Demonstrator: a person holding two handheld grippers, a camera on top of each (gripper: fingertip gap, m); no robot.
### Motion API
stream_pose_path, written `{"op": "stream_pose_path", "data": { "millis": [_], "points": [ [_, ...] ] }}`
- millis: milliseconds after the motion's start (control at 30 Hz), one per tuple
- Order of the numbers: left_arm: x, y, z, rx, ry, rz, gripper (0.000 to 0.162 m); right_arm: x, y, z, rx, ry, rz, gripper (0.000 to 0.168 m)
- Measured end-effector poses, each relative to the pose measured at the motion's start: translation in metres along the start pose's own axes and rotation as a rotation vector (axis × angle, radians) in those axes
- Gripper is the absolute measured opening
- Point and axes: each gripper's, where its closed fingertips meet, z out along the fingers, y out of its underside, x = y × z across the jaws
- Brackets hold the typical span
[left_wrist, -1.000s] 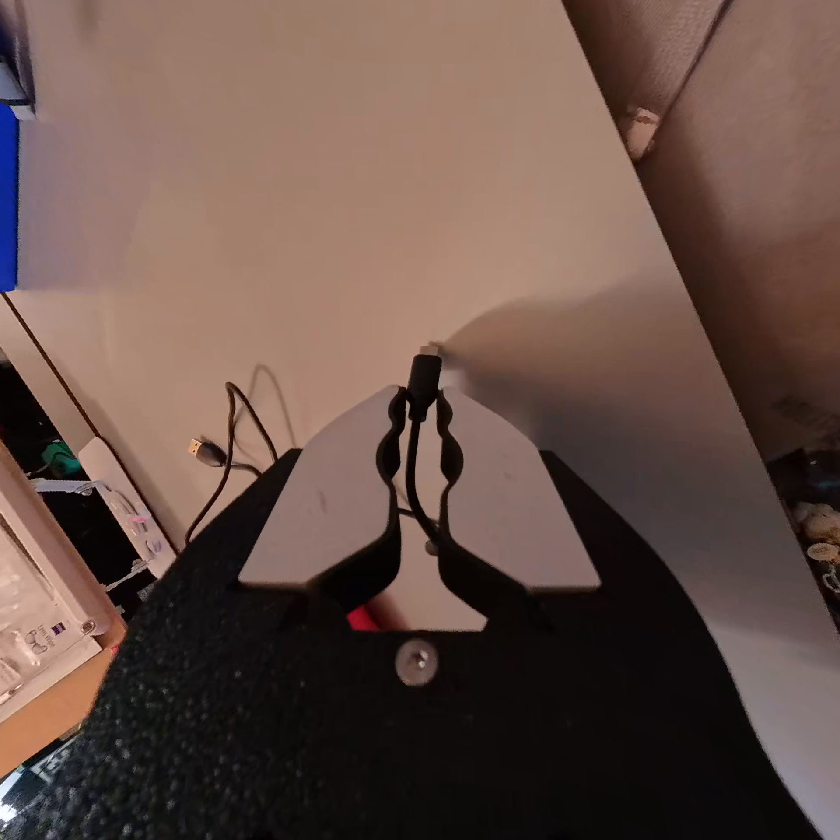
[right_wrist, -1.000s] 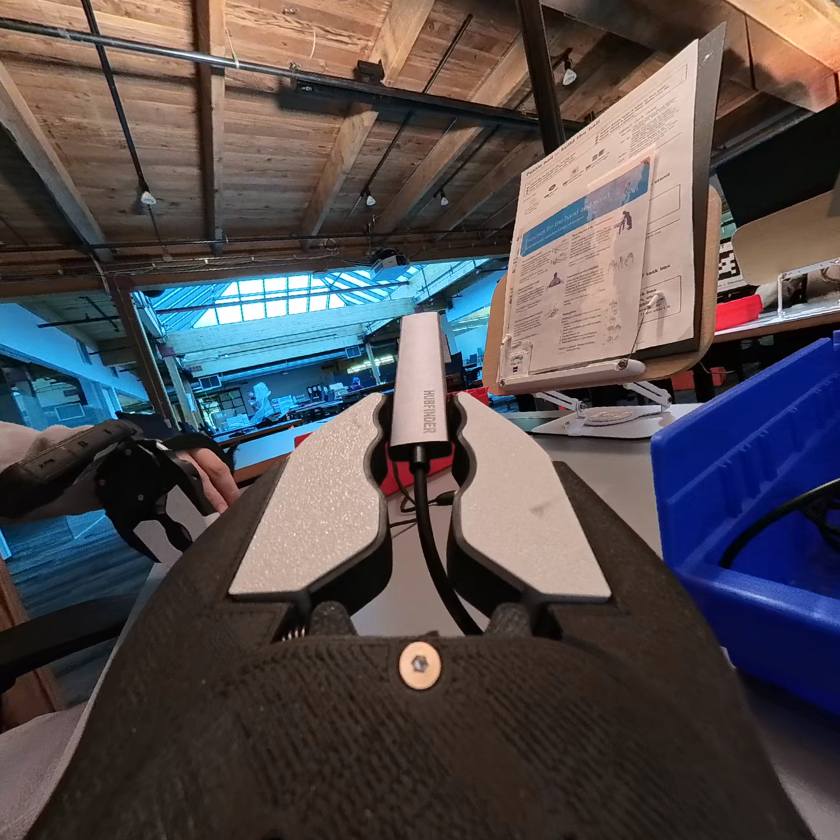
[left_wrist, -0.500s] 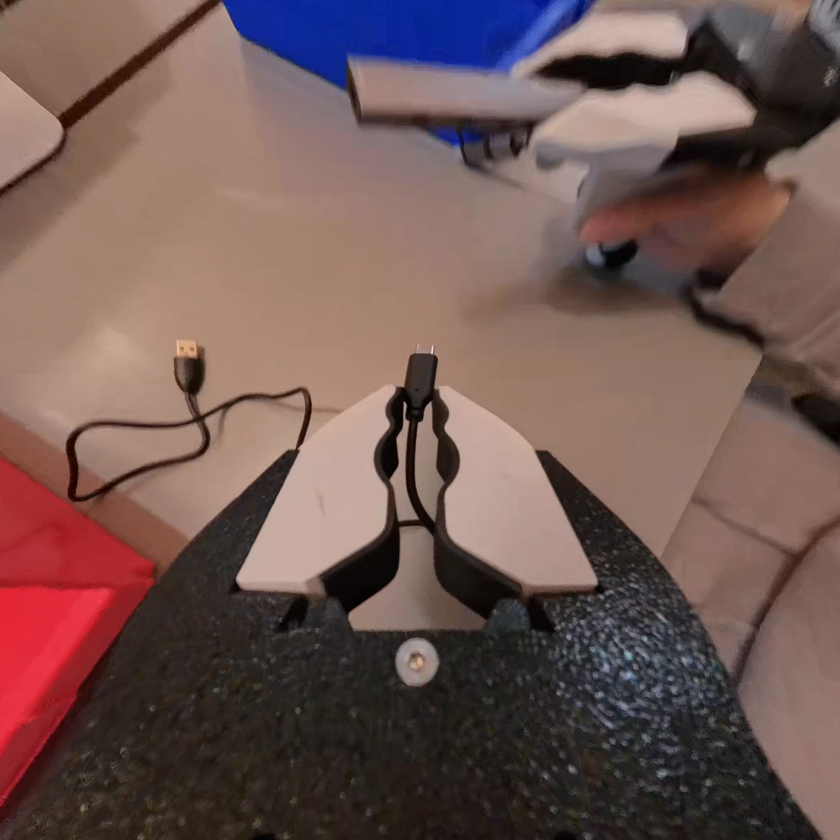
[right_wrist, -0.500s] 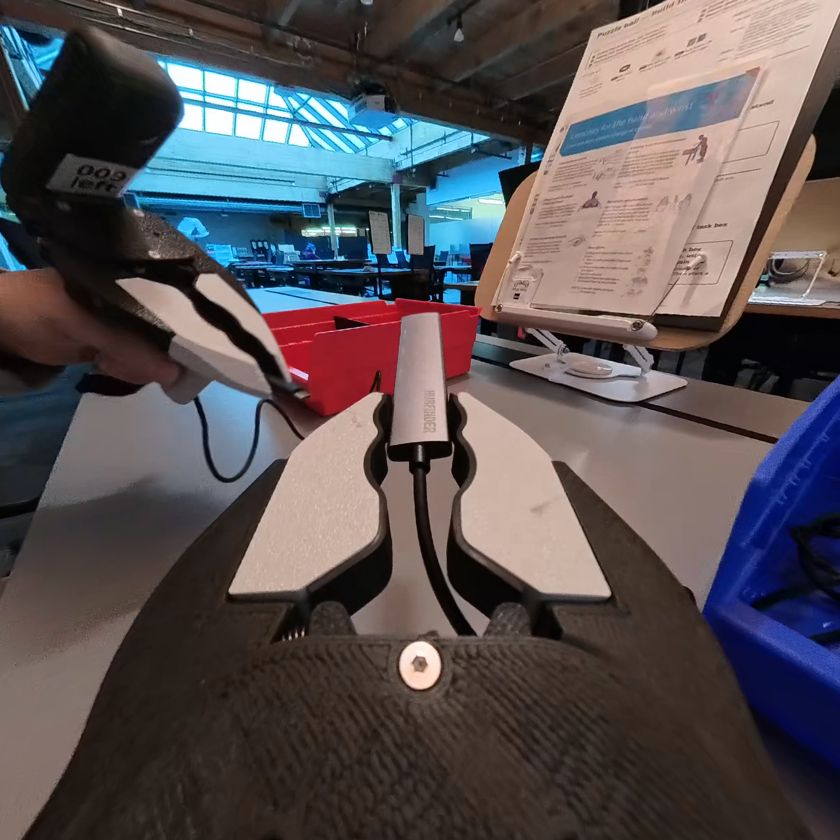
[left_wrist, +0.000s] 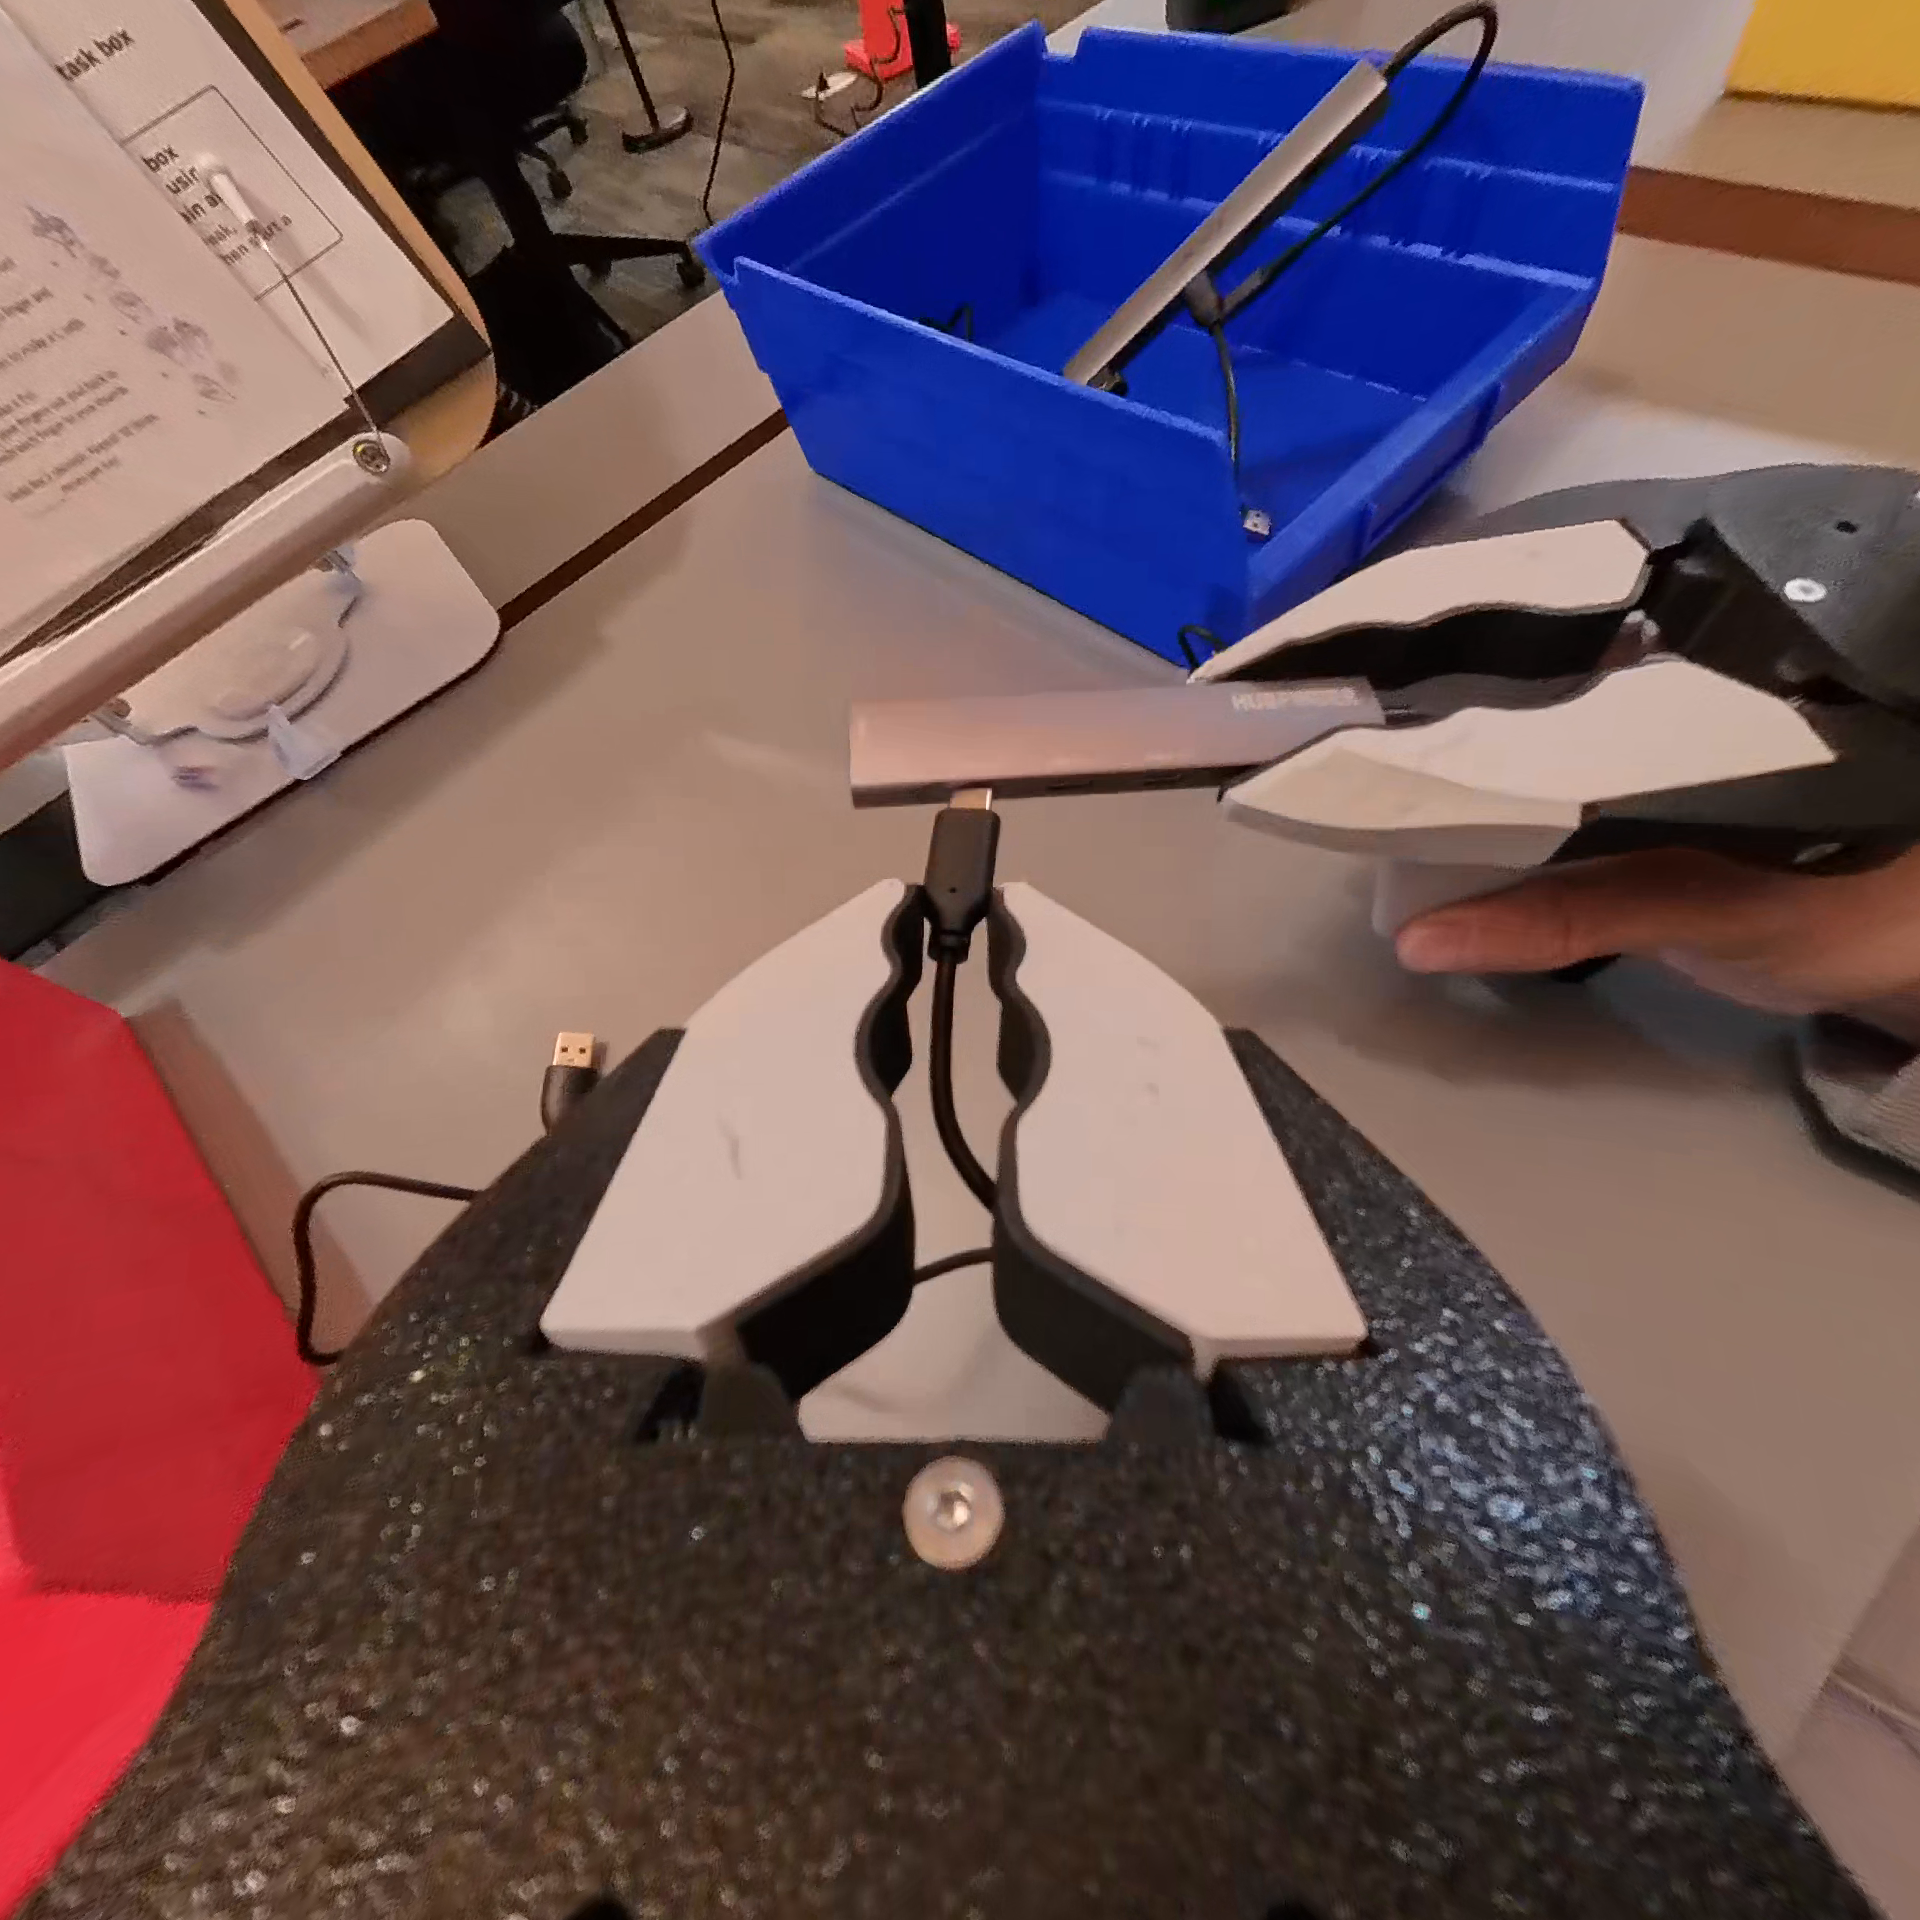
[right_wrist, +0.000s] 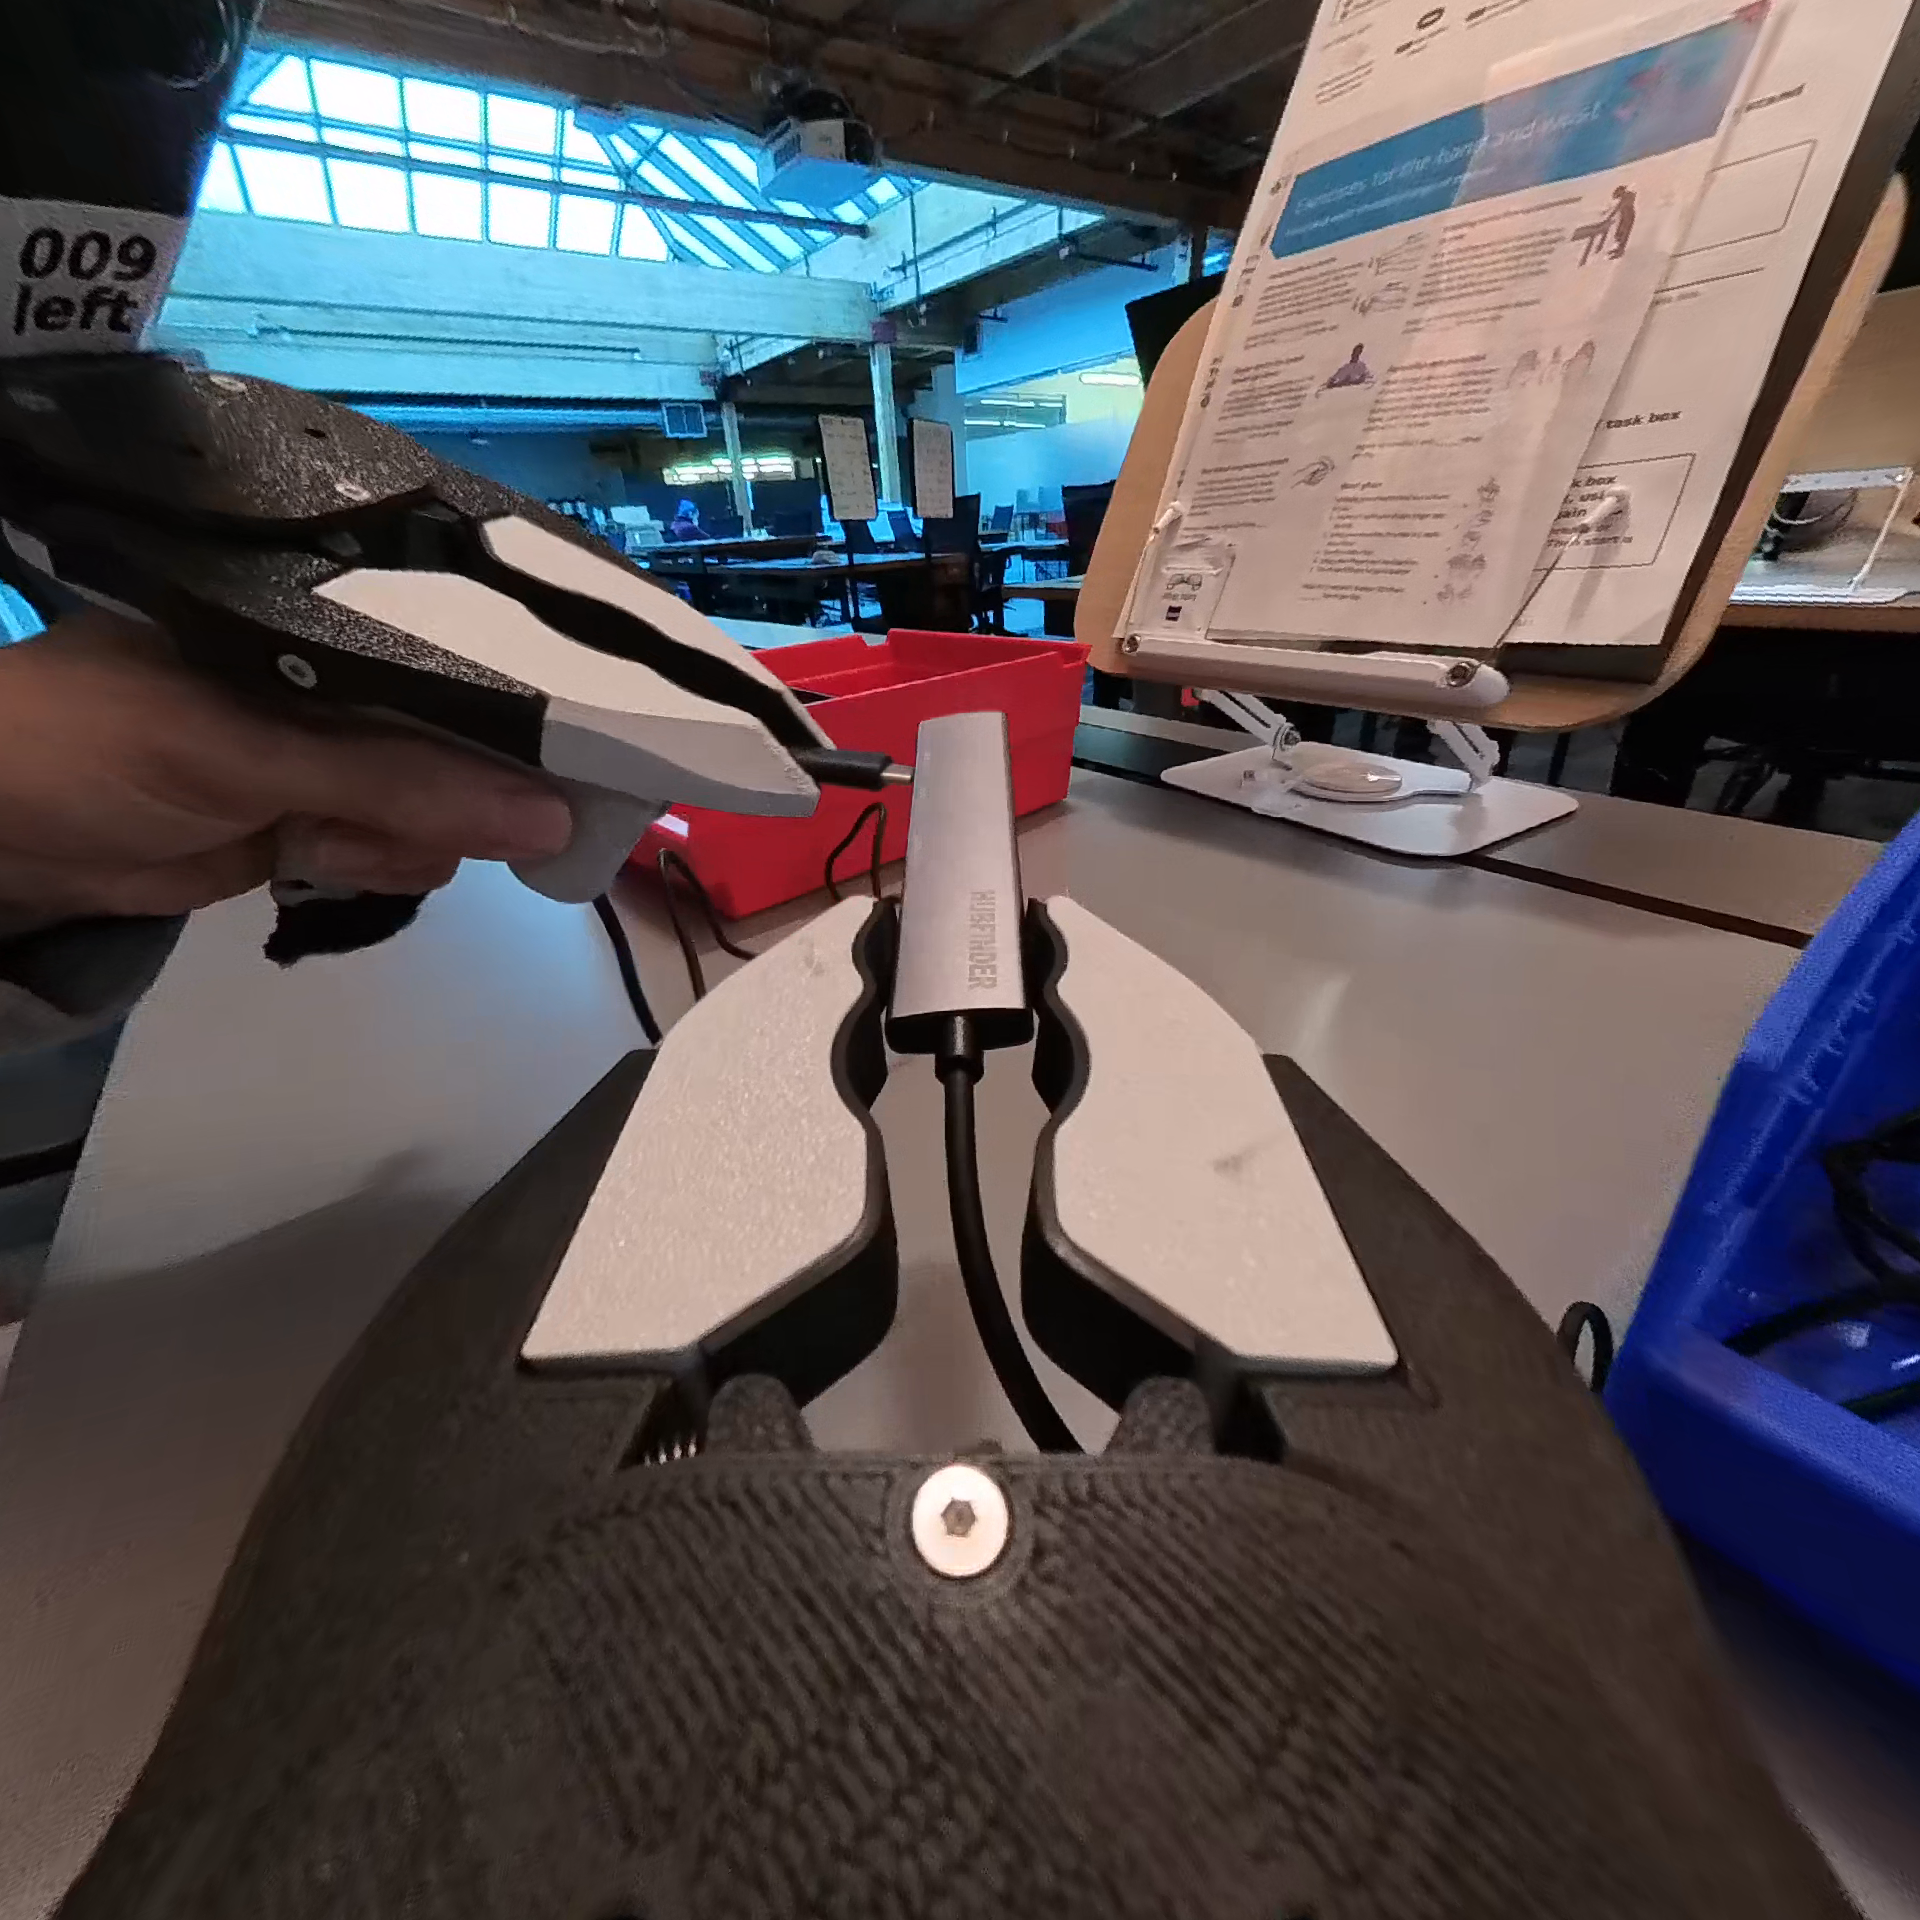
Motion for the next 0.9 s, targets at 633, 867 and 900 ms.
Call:
{"op": "stream_pose_path", "data": {
  "millis": [633,867,900],
  "points": [
    [-0.007,0.002,0.009,0.106,-0.167,0.154,0.011,0.000,0.007,0.006,-0.056,0.017,0.040,0.025],
    [-0.007,0.001,0.010,0.162,-0.202,0.238,0.011,-0.003,0.006,0.005,-0.045,0.019,-0.007,0.025],
    [-0.007,0.001,0.010,0.167,-0.194,0.236,0.011,-0.003,0.005,0.005,-0.042,0.021,-0.025,0.025]
  ]
}}
